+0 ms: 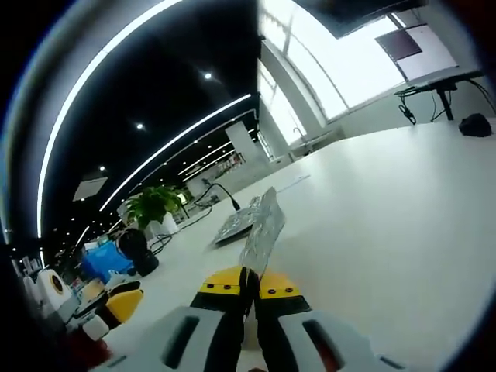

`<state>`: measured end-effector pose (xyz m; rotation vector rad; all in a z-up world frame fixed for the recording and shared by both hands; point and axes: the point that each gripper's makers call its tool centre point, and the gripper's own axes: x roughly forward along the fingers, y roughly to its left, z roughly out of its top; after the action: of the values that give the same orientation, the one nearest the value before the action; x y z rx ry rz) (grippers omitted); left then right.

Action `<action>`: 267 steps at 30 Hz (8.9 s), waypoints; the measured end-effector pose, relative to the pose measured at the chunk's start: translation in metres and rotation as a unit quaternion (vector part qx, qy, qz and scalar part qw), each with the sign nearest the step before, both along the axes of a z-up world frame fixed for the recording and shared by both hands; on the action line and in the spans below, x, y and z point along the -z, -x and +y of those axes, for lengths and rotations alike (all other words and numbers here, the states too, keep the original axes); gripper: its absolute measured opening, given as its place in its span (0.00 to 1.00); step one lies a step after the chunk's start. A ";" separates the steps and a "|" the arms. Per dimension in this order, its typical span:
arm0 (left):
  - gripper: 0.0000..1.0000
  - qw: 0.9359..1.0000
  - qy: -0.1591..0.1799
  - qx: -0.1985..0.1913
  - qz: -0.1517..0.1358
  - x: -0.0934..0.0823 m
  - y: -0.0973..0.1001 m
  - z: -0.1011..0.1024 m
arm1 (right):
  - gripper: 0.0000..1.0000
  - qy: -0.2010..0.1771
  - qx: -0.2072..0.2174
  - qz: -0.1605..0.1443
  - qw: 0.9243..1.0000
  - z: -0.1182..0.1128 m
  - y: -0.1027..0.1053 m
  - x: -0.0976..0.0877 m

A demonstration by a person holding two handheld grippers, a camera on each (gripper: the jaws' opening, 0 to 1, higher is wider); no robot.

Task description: Clip sheet goods on table flip sheet goods clip sheet goods scan sheet goods put sheet goods back to table

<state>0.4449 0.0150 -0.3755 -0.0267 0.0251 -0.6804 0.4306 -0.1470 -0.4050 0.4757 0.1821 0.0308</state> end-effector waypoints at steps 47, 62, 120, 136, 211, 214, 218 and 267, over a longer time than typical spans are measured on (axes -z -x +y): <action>0.18 1.000 -0.004 -0.012 0.005 0.004 -0.007 0.006 | 0.18 0.160 -0.018 -0.002 0.987 0.005 0.003 -0.004; 0.18 1.000 -0.006 -0.014 0.004 0.003 -0.007 0.007 | 0.29 0.233 -0.025 0.009 0.972 -0.009 0.003 -0.004; 0.18 1.000 -0.006 -0.008 0.002 0.003 0.002 0.004 | 0.41 0.198 -0.184 0.152 0.951 -0.010 0.066 -0.003; 0.18 1.000 -0.012 -0.002 0.002 0.004 -0.001 0.003 | 0.11 0.257 -0.120 0.090 0.955 -0.061 0.057 -0.026; 0.17 0.999 -0.032 0.001 -0.012 0.004 0.000 0.002 | 0.00 0.326 -0.106 -0.085 0.936 -0.139 0.016 -0.016; 0.17 0.999 -0.036 0.001 -0.012 0.005 -0.001 0.002 | 0.00 0.327 -0.107 -0.086 0.935 -0.139 0.016 -0.016; 0.17 0.999 -0.037 0.000 -0.012 0.006 -0.002 0.002 | 0.00 0.329 -0.109 -0.086 0.934 -0.139 0.016 -0.016; 0.16 0.997 -0.066 0.028 -0.026 0.009 0.006 -0.010 | 0.00 0.360 -0.095 -0.074 0.925 -0.135 0.001 -0.039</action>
<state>0.4386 0.0045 -0.3844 0.1196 0.0201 -0.7349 0.4300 -0.2818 -0.3658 -0.2828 0.0796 0.1834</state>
